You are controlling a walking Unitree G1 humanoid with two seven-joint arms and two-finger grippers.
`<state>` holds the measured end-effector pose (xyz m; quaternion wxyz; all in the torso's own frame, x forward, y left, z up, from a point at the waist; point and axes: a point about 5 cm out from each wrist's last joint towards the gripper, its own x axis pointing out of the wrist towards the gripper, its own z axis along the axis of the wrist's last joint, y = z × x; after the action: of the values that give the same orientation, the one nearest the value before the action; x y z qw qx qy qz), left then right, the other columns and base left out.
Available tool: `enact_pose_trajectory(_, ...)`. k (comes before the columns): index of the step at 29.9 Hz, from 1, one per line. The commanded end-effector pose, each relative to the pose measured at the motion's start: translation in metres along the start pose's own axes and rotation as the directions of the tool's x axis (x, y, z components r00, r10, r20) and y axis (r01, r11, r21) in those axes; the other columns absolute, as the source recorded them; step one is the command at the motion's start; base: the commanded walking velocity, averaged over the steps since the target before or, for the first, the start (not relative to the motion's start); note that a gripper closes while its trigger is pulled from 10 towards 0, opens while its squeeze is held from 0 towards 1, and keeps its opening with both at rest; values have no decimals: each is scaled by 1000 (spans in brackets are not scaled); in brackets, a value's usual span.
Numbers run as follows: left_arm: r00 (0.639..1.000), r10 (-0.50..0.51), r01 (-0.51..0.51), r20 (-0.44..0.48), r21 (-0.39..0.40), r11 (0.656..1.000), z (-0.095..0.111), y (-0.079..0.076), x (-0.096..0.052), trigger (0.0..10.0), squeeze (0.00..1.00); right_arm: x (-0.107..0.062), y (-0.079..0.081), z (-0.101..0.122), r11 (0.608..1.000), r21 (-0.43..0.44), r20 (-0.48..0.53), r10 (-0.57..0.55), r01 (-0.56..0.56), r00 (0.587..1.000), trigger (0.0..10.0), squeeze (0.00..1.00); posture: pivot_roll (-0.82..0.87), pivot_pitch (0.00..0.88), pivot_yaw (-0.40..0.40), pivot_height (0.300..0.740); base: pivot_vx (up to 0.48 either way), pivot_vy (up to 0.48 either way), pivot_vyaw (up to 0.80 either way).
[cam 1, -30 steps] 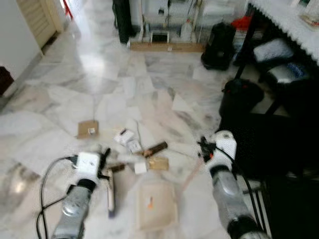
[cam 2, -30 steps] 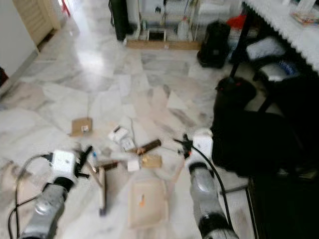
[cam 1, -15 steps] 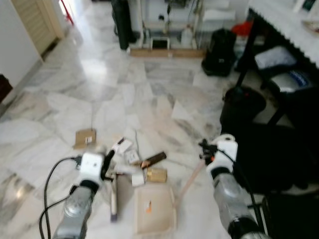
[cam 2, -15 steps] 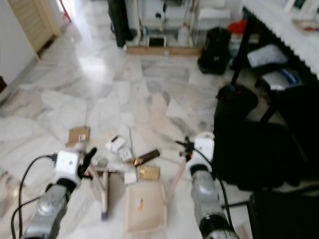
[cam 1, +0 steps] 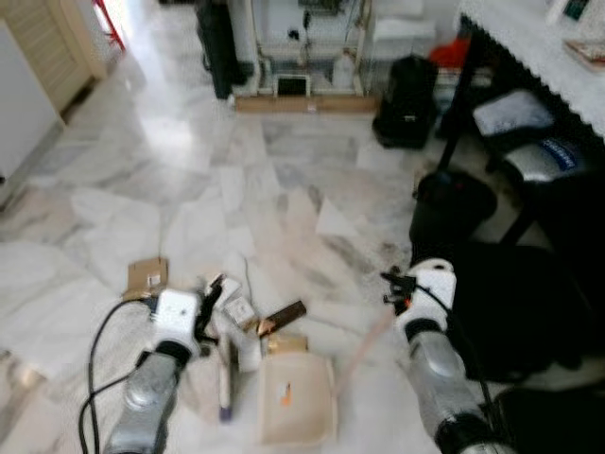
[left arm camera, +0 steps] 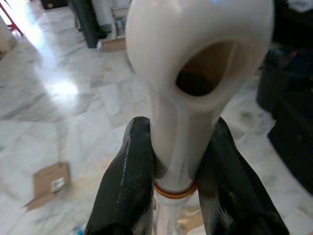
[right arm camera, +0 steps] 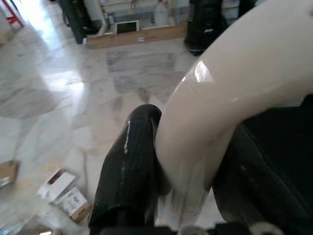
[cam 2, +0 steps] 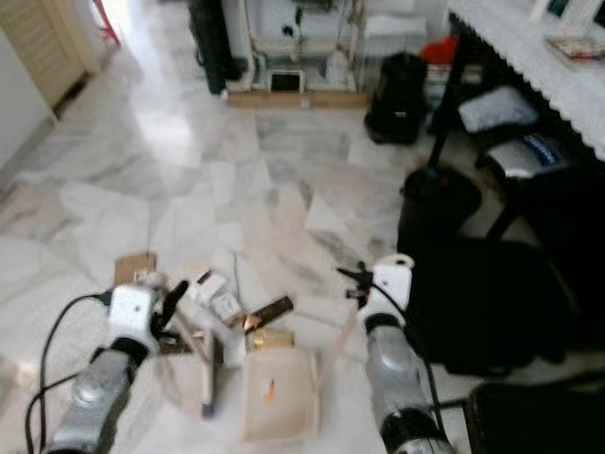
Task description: Sweep floor
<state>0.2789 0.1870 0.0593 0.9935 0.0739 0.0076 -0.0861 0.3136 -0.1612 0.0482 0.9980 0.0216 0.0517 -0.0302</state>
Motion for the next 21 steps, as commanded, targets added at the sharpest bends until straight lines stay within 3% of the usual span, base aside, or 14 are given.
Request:
enact_pose_trajectory(1, 1000, -3, 2, 6, 18, 1000, 2, 4, -3, 10000, 0, 2, 2, 6, 999, -35, 30, -3, 5, 1000, 10000, 0, 75, 85, -15, 740, 0, 0, 0)
enact_pose_trajectory(9, 999, -47, 47, -3, 51, 998, 3, 5, -2, 10000, 0, -1, -7, 0, 995, -65, 16, -73, 74, 997, 10000, 0, 77, 89, -8, 740, 0, 0, 0)
enact_pose_trajectory(15, 986, -160, 165, -51, 117, 979, 0, 4, -3, 10000, 0, -4, -12, -5, 988, -88, 2, -129, 129, 992, 10000, 0, 81, 93, -2, 740, 0, 0, 0)
enact_pose_trajectory(18, 965, -248, 258, -81, 150, 954, -1, 1, -5, 10000, 0, -7, -13, -9, 982, -101, -10, -163, 161, 987, 10000, 0, 89, 96, 3, 740, 0, 0, 0)
enact_pose_trajectory(21, 959, -269, 280, -89, 157, 947, -2, 2, -5, 10000, 0, -8, -15, -11, 976, -108, -16, -191, 188, 981, 10000, 0, 91, 95, 5, 740, 0, 0, 0)
